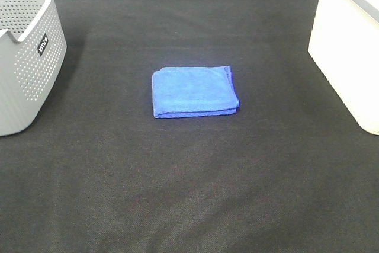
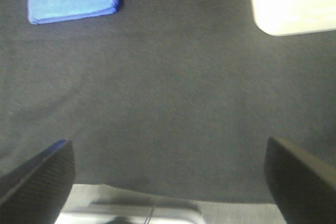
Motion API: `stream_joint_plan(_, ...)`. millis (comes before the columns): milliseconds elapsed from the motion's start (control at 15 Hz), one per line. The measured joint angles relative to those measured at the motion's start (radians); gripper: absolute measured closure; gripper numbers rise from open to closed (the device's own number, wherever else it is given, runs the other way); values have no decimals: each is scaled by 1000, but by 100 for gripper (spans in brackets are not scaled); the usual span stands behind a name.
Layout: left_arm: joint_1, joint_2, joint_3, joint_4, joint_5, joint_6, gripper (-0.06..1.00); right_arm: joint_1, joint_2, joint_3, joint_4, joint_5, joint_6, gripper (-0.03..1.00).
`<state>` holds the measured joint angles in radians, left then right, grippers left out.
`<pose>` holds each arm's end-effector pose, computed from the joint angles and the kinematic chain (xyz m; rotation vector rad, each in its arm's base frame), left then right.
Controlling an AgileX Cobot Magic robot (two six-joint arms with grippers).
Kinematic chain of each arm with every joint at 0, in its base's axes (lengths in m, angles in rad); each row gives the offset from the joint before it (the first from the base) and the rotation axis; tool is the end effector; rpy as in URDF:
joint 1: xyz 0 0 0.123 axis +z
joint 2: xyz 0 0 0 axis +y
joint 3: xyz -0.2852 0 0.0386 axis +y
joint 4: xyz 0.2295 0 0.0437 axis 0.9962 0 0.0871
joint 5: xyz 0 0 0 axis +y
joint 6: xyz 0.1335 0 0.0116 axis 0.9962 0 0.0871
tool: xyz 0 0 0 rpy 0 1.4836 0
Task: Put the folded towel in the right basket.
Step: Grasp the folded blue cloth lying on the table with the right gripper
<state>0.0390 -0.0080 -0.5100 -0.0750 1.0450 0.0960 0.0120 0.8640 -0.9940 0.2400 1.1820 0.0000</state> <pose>0.0136 -0.0082 0.2541 0.0608 2.0075 -0.0030 0.1412 0.0312 0.3313 0.0122 2.5211 0.3220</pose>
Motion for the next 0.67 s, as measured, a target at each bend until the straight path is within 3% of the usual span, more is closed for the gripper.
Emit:
stream_joint_plan(267,0,0,0,0,0,0,-4,0,408,-360,41,24,-20,3)
stream_joint_plan(467,0,0,0,0,0,0,-4,4,591,-512,214,30,-51,3)
stream_joint_plan(667,0,0,0,0,0,0,-4,103,774,-627,227,1,-56,3)
